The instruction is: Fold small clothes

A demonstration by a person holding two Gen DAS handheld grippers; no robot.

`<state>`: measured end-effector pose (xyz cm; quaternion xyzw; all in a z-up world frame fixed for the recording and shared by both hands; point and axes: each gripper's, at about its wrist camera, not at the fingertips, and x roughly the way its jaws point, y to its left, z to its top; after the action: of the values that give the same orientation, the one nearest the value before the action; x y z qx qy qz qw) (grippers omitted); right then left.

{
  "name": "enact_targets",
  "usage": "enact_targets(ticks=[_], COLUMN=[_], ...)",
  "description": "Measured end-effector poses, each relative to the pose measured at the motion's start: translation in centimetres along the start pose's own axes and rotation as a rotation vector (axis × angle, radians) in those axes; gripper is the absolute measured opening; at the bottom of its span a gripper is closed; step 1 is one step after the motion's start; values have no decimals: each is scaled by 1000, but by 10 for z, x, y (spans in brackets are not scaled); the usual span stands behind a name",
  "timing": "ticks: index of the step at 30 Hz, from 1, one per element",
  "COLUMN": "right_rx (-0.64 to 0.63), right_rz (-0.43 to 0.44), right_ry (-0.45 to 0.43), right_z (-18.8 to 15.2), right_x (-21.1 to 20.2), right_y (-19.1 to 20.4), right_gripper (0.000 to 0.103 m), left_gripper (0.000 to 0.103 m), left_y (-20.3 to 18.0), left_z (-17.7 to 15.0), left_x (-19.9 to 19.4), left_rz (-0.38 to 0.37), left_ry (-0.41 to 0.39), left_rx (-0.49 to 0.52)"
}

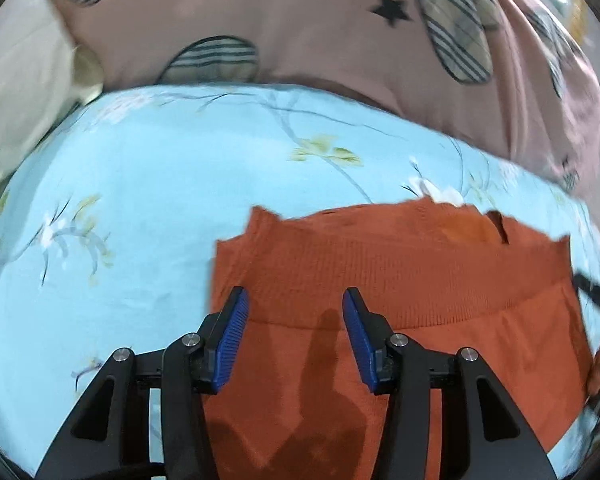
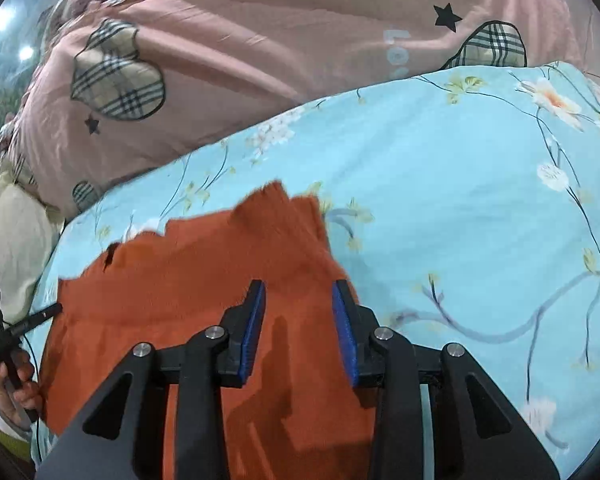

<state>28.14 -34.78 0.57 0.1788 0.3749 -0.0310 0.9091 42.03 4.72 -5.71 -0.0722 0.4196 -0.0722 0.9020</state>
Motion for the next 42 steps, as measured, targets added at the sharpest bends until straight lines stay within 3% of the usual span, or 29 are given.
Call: enact_targets(ticks=[4, 8, 14, 22, 29, 37, 40, 42], right_rx=[-2, 76, 199, 151, 96, 108, 121, 131], right_rz=[-1, -22, -13, 54, 127, 151, 157, 165], right_ry=[26, 49, 2, -83, -77, -51, -34, -23], right_z=[-31, -63, -93, -123, -133, -133, -133, -132], right_x=[-15, -35, -73, -116, -128, -122, -114, -109], right_y=[6, -12, -27, 4, 30, 30, 27, 24], right_gripper=[36, 36, 37, 40, 42, 45, 45, 45], left_gripper=[51, 58, 60, 64, 71, 71, 65, 54], left_y=[1, -9, -18, -24, -21, 5, 13, 16], left_z=[-26, -68, -139, -195, -201, -171, -160, -154], left_x=[-27, -57, -102, -132, -117, -90, -83, -78], left_rz=[-4, -69, -156, -199, -209, -168, -131, -85], left_ry=[-15, -16, 9, 8, 21, -22, -43, -51], left_rx=[-35, -76, -153, -241, -304, -416, -433, -428])
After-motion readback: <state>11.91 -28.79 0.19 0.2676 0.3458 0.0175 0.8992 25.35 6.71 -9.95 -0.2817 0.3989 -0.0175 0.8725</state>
